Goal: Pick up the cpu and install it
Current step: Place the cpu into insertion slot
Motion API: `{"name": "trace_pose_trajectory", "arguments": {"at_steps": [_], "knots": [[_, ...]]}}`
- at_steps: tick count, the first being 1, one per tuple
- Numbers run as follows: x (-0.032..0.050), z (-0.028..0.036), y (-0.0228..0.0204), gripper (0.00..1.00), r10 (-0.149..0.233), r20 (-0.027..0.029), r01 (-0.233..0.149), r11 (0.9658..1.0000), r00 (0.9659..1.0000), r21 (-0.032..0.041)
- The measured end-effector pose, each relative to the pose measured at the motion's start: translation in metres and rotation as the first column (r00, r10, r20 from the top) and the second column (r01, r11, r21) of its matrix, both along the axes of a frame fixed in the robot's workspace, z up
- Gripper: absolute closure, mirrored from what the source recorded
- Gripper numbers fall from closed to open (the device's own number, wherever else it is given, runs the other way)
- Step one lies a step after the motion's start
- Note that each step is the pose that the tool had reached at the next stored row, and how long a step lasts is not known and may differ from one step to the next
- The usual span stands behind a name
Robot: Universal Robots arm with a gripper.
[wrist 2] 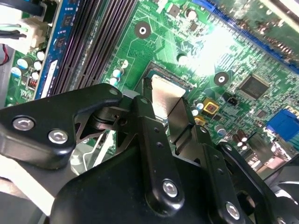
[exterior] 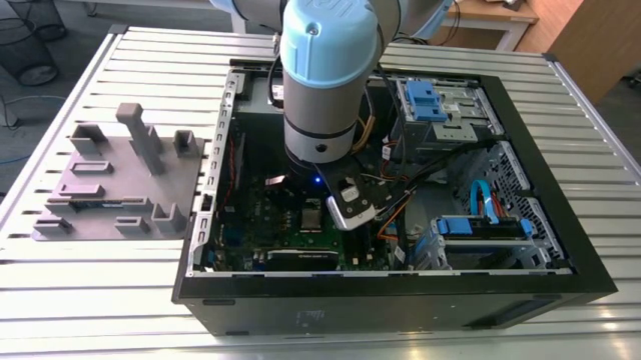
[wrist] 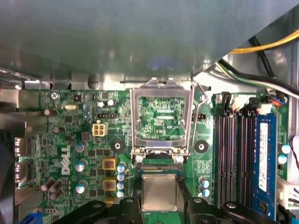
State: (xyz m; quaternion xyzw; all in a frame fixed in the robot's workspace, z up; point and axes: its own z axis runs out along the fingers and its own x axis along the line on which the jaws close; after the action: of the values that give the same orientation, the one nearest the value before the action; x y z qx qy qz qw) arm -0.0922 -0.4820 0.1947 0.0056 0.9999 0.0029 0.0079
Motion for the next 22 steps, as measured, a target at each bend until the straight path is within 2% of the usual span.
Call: {"name": "trace_pose_trajectory", "arguments": {"at_steps": [3,16,22], "knots": [[0.0001,-0.0004,0.0,0.61,0.0,0.0001,0.0,1.0,1.0,0.0015],[0.0001,-0.0023,-0.0002,0.61,-0.002,-0.0001,0.002,1.0,1.0,-0.0012],[0.0,-0.0024,-0.0002,0.61,-0.002,0.0,0.002,1.0,1.0,-0.0055]]}}
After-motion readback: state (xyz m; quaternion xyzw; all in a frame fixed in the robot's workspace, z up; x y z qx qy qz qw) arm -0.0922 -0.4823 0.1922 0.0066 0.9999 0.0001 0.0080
